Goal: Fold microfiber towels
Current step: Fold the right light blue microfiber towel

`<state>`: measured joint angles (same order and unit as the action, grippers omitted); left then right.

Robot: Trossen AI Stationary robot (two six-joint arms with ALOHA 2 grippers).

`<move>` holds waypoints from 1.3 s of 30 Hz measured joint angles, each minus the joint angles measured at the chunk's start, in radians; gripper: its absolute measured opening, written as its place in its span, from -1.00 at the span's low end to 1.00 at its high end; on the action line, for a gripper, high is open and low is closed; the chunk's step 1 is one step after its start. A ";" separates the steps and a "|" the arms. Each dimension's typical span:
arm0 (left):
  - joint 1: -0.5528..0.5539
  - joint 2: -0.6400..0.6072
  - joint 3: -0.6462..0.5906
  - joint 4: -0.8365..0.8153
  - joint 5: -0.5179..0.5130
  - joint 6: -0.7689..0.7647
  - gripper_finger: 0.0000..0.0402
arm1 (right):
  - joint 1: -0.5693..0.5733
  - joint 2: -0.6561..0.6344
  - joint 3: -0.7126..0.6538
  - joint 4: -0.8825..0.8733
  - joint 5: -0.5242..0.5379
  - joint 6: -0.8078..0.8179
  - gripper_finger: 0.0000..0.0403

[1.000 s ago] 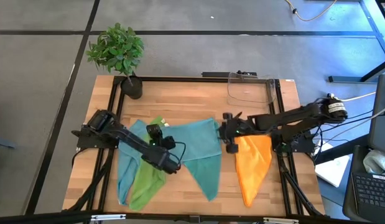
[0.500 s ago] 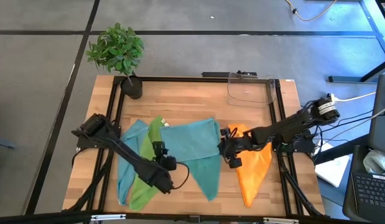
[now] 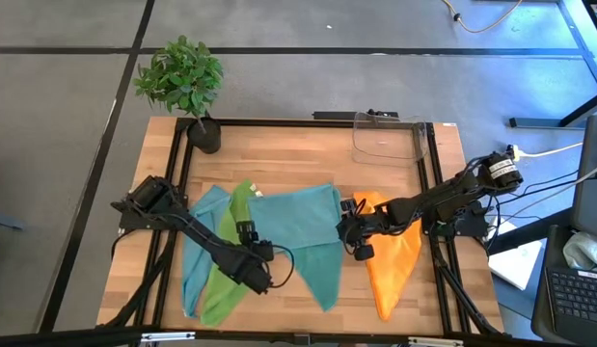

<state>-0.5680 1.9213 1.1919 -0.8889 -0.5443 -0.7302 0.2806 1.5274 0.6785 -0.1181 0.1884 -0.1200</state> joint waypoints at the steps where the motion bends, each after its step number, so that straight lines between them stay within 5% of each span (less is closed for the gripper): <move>1: -0.001 0.000 0.000 0.005 0.008 0.000 -0.12 | 0.000 -0.001 0.000 0.005 -0.005 0.011 -0.18; 13: -0.011 -0.005 0.001 0.201 0.157 -0.001 -0.12 | 0.046 -0.001 0.013 0.037 -0.005 0.024 -0.18; 39: -0.010 -0.003 0.001 0.144 0.064 -0.054 -0.20 | 0.052 0.002 -0.060 0.055 0.020 0.064 -0.18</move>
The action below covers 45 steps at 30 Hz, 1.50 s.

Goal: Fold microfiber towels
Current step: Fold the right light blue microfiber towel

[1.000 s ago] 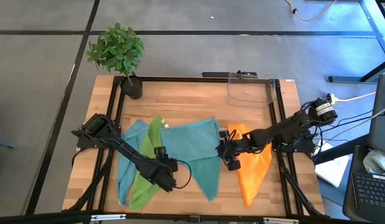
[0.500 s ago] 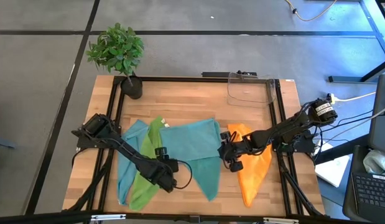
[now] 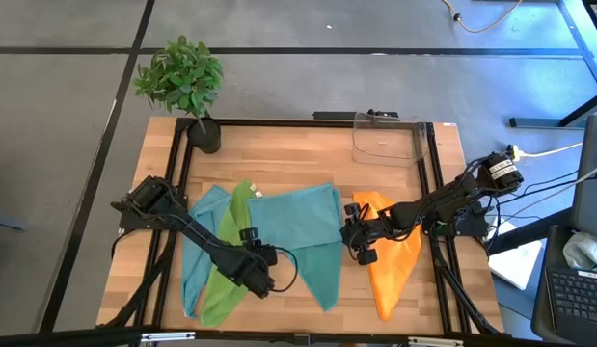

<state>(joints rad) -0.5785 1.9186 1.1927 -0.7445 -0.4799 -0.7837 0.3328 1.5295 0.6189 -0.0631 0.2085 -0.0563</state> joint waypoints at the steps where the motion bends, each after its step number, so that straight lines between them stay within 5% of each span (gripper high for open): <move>1: 0.000 0.000 0.000 0.005 0.007 0.000 -0.24 | 0.000 0.000 0.000 0.000 0.000 0.000 -0.18; 10: 0.002 0.000 0.000 0.008 0.072 -0.024 -0.96 | 0.000 0.000 0.000 0.000 0.000 0.001 -0.18; 23: 0.007 0.000 0.000 0.007 0.067 -0.030 -1.00 | 0.039 0.000 0.000 0.011 0.112 0.024 -0.20; 35: 0.006 0.000 0.000 0.001 0.056 -0.050 -1.00 | 0.068 0.000 -0.001 0.021 0.065 0.018 -0.75; 39: 0.007 0.000 0.000 0.001 0.055 -0.076 -1.00 | 0.071 0.000 -0.001 0.022 0.052 0.009 -0.64; 45: 0.006 0.000 0.000 0.001 0.065 -0.106 -1.00 | 0.072 0.000 -0.001 0.025 0.103 0.000 -0.18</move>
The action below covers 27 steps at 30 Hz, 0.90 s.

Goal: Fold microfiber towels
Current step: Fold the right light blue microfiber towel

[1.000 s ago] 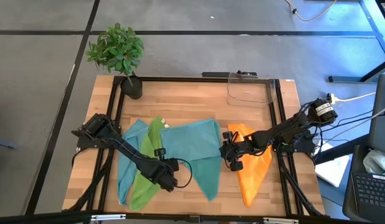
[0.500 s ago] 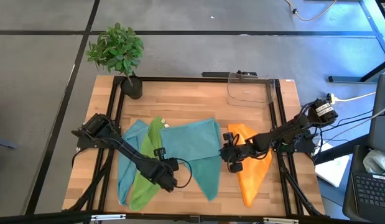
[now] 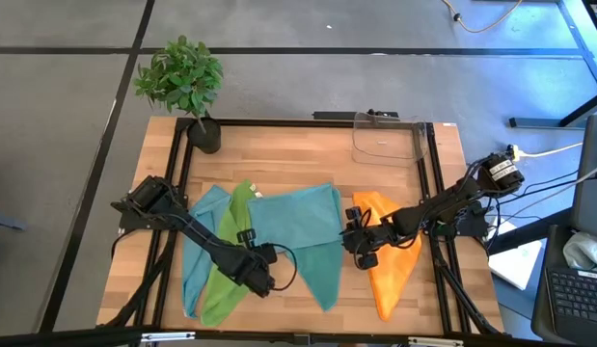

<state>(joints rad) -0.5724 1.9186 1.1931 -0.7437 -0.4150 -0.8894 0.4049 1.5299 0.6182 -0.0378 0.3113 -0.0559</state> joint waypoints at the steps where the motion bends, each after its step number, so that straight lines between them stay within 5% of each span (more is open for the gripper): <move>1: 0.000 0.000 0.002 0.000 0.005 -0.001 -1.00 | 0.000 0.000 0.000 0.001 0.001 0.001 -0.11; 6: 0.001 0.000 0.031 -0.001 -0.016 -0.002 -1.00 | -0.009 0.029 -0.011 0.070 0.004 0.056 0.15; 11: 0.002 0.000 0.062 -0.007 -0.045 0.004 -1.00 | 0.002 0.070 -0.060 0.183 0.038 0.079 0.16; 27: -0.006 0.000 0.064 -0.011 0.009 -0.044 -1.00 | 0.058 0.071 -0.069 0.118 0.167 0.046 -0.48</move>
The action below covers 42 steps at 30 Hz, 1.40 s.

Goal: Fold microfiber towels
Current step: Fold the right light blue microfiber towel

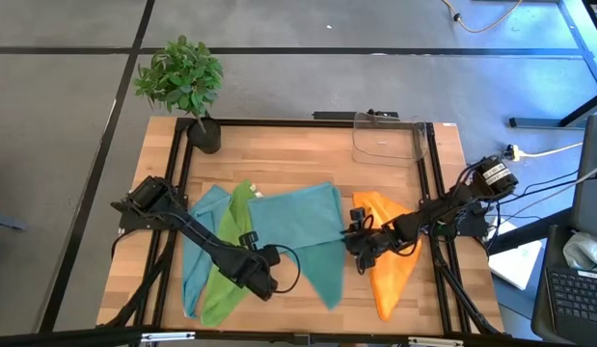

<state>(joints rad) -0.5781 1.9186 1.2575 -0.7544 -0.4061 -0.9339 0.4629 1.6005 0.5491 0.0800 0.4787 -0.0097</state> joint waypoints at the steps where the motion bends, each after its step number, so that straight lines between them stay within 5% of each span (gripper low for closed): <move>1: 0.000 0.000 0.000 0.007 0.000 0.000 -1.00 | 0.000 0.000 0.000 -0.009 0.001 -0.005 -0.53; 5: 0.000 0.000 0.000 0.046 0.000 0.000 -1.00 | 0.000 -0.005 0.002 -0.074 0.039 -0.023 -0.76; 11: 0.000 0.000 0.000 0.084 -0.006 0.001 -1.00 | -0.016 -0.010 0.023 -0.327 0.286 0.052 -0.94; 23: -0.035 -0.006 0.000 0.056 -0.196 0.045 -1.00 | 0.041 -0.010 0.200 -0.620 0.544 0.248 -0.13; 26: -0.053 -0.025 0.000 -0.033 -0.253 0.005 -1.00 | 0.067 -0.010 0.241 -0.477 0.454 0.184 -0.03; 30: -0.071 -0.061 0.002 -0.158 -0.372 -0.058 -1.00 | 0.070 0.007 0.230 -0.014 0.169 0.072 0.00; 34: -0.085 -0.095 0.004 -0.216 -0.550 -0.092 -1.00 | 0.040 0.105 0.254 0.252 0.166 -0.133 -0.04; 37: -0.096 -0.105 0.004 -0.259 -0.647 -0.153 -1.00 | 0.004 0.186 0.344 0.241 0.120 -0.180 -0.07; 42: -0.117 -0.102 -0.003 -0.315 -0.623 -0.287 -1.00 | -0.042 0.347 0.510 0.071 0.014 -0.236 -0.09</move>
<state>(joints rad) -0.6955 1.8168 1.2547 -1.0690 -1.0292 -1.2205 0.4211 1.9479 1.0593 0.1510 0.4928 -0.2461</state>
